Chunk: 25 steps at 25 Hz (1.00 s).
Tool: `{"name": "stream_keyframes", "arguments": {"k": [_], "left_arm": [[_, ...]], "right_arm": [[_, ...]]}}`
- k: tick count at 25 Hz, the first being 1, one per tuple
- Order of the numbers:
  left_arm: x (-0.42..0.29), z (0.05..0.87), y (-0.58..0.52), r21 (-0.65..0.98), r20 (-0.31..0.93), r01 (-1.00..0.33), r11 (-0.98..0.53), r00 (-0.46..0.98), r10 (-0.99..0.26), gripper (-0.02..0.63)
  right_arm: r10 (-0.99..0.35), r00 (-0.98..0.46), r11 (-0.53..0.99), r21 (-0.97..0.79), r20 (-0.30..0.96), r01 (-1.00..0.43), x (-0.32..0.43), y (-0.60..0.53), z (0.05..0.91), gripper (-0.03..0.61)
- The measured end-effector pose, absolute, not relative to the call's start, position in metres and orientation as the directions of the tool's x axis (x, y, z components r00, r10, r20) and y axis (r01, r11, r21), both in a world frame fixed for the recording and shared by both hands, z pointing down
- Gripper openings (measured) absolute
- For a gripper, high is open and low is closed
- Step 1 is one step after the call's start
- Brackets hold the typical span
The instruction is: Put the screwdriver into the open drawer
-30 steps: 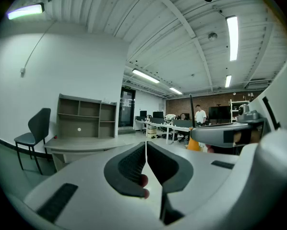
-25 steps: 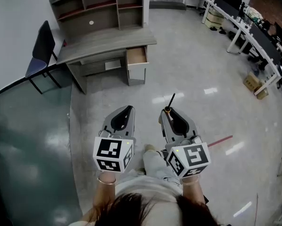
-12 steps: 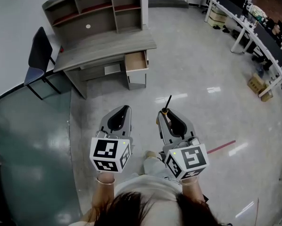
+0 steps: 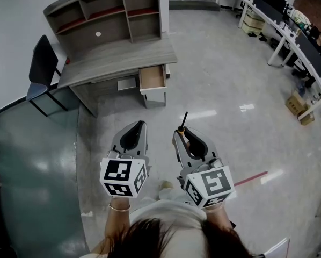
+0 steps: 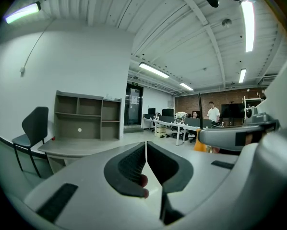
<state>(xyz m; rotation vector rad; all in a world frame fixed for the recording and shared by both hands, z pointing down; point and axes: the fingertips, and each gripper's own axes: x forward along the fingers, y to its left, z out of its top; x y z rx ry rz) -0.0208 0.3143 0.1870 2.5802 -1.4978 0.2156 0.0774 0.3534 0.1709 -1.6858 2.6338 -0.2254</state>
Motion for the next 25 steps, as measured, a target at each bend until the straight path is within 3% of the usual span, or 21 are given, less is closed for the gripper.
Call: {"name": "stream_keyframes", "arguments": {"k": [25], "left_arm": [[-0.015, 0.206, 0.202, 0.053, 0.24, -0.896, -0.441, 0.44, -0.865, 0.025]], "right_arm": [[-0.899, -0.429, 0.411, -0.164, 0.09, -0.897, 0.101, 0.233, 0.19, 0.087]]}}
